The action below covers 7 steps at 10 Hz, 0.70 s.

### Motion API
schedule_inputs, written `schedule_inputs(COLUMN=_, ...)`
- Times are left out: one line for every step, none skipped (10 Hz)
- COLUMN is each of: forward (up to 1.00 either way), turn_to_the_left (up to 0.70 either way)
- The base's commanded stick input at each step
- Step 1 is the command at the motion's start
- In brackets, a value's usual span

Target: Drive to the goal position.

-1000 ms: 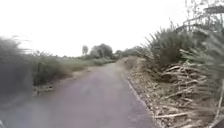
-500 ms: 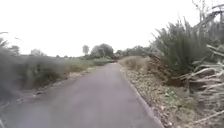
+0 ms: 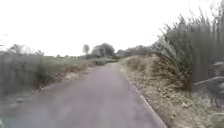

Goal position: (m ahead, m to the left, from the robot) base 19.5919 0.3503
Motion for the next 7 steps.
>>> schedule_inputs(forward=1.0, turn_to_the_left=0.0)
schedule_inputs(forward=1.0, turn_to_the_left=0.0)
schedule_inputs(forward=1.0, turn_to_the_left=0.0)
schedule_inputs(forward=1.0, turn_to_the_left=0.0)
schedule_inputs(forward=1.0, turn_to_the_left=0.0)
schedule_inputs(forward=1.0, turn_to_the_left=0.0)
schedule_inputs(forward=1.0, turn_to_the_left=0.0)
